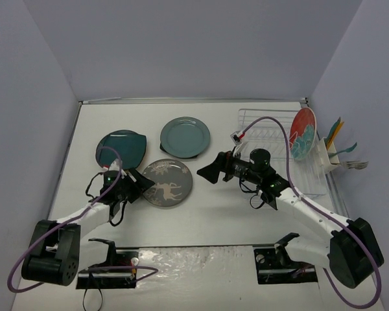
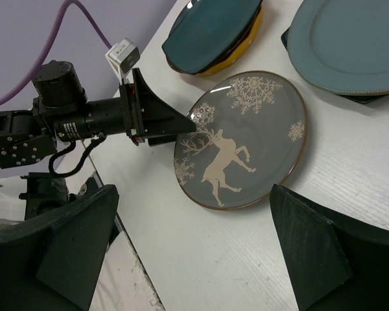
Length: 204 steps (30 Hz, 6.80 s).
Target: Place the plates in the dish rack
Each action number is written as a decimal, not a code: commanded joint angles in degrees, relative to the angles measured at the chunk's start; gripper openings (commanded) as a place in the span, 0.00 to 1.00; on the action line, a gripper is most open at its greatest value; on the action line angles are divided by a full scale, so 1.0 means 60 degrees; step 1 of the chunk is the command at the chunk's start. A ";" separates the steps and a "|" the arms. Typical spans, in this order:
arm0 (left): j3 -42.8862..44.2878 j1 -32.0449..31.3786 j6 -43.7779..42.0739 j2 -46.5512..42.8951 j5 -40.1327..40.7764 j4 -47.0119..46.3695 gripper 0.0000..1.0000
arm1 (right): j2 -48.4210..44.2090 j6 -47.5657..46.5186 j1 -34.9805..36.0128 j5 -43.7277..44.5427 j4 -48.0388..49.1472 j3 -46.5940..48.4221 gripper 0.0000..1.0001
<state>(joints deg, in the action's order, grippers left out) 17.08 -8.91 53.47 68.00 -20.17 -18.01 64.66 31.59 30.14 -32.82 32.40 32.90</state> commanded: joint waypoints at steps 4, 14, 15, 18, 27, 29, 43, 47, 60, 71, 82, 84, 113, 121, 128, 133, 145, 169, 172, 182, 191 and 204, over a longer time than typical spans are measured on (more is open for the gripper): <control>-0.0358 0.0020 0.0084 0.0926 0.0079 -0.0908 0.30 | 0.1152 0.0934 0.0558 0.0472 0.2604 -0.0315 1.00; 0.0225 0.0015 0.0975 -0.1167 0.0246 0.1445 0.00 | 0.2417 0.1995 0.1197 0.2008 0.3487 -0.0829 1.00; 0.0323 0.0023 0.1116 -0.1505 0.0331 0.1872 0.00 | 0.2569 0.2148 0.1255 0.2210 0.3495 -0.0821 1.00; 0.0587 0.0034 0.1559 -0.2446 0.0525 0.2621 0.00 | 0.3081 0.2596 0.1545 0.2572 0.3443 -0.0649 1.00; 0.0305 0.0020 0.3140 -0.3320 -0.0023 0.2066 0.00 | 0.5173 0.4502 0.2241 0.2379 0.5190 -0.0429 1.00; 0.0174 0.0033 0.3330 -0.3446 -0.0065 0.1778 0.00 | 0.5434 0.4732 0.2341 0.2293 0.5562 -0.0401 1.00; 0.0035 0.0034 0.3777 -0.3959 -0.0382 0.1554 0.00 | 0.7123 0.6276 0.2498 0.1887 0.7405 0.0000 0.91; 0.0013 0.0034 0.3788 -0.4035 -0.0558 0.1548 0.00 | 0.7448 0.6590 0.2572 0.1819 0.7652 0.0132 0.85; -0.0341 0.0020 0.3612 -0.4678 -0.0740 0.1986 0.00 | 0.7130 0.6557 0.2593 0.1711 0.7887 0.0234 0.38; -0.0393 -0.0010 0.3130 -0.4793 -0.0941 0.2390 0.15 | 0.4994 0.5440 0.2562 0.1968 0.6128 0.0611 0.02; 0.1520 0.0020 0.1569 -0.4905 -0.0409 0.4562 0.97 | 0.2190 0.1812 0.1958 0.2534 -0.0326 0.2996 0.00; 0.2399 0.0020 0.0935 -0.4797 -0.0144 0.5431 0.97 | 0.1814 0.0930 0.1552 0.2690 -0.1675 0.3726 0.00; 0.5267 0.0070 -0.5835 -0.1704 0.1950 0.7461 0.97 | 0.2093 -0.7894 -0.6099 0.6707 -0.6341 0.8210 0.00; 0.5392 0.0078 -0.5911 -0.1348 0.2059 0.7599 0.97 | 0.2380 -0.8051 -0.6305 0.7026 -0.5755 0.7709 0.00; 0.5431 0.0078 -0.5923 -0.1166 0.2059 0.7647 0.97 | 0.2638 -0.7957 -0.6522 0.6658 -0.5515 0.7357 0.00; 0.5445 0.0077 -0.5881 -0.1138 0.2130 0.7675 0.97 | 0.3069 -0.7768 -0.6607 0.6352 -0.5463 0.7066 0.00; 0.5474 0.0078 -0.5895 -0.1065 0.2277 0.7762 0.97 | 0.3887 -0.7009 -0.6811 0.5572 -0.4667 0.6500 0.00; 0.5484 0.0288 -0.5556 -0.0756 0.1723 0.7704 0.97 | 0.3356 -0.6031 -0.6928 0.5089 -0.4685 0.6110 0.37; 0.5465 0.0293 -0.5461 -0.0815 0.1691 0.7689 0.97 | 0.3068 -0.5993 -0.6914 0.5103 -0.4779 0.6119 0.48; 0.5472 0.0283 -0.4639 -0.1199 0.1557 0.7625 0.97 | 0.1601 -0.5480 -0.6899 0.4182 -0.5295 0.6470 0.73; 0.5301 0.0259 -0.2324 -0.1103 0.1018 0.6568 0.97 | 0.0289 -0.3529 -0.6544 0.1844 -0.5013 0.6401 0.89; 0.5782 -0.0515 -0.1071 0.0019 0.1295 0.5477 0.97 | 0.0273 0.0619 -0.2171 0.1264 -0.1184 0.3732 0.96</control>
<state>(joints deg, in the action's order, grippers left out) 47.34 -11.82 45.41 67.96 -13.26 18.54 63.40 26.02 10.51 -25.71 12.75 58.42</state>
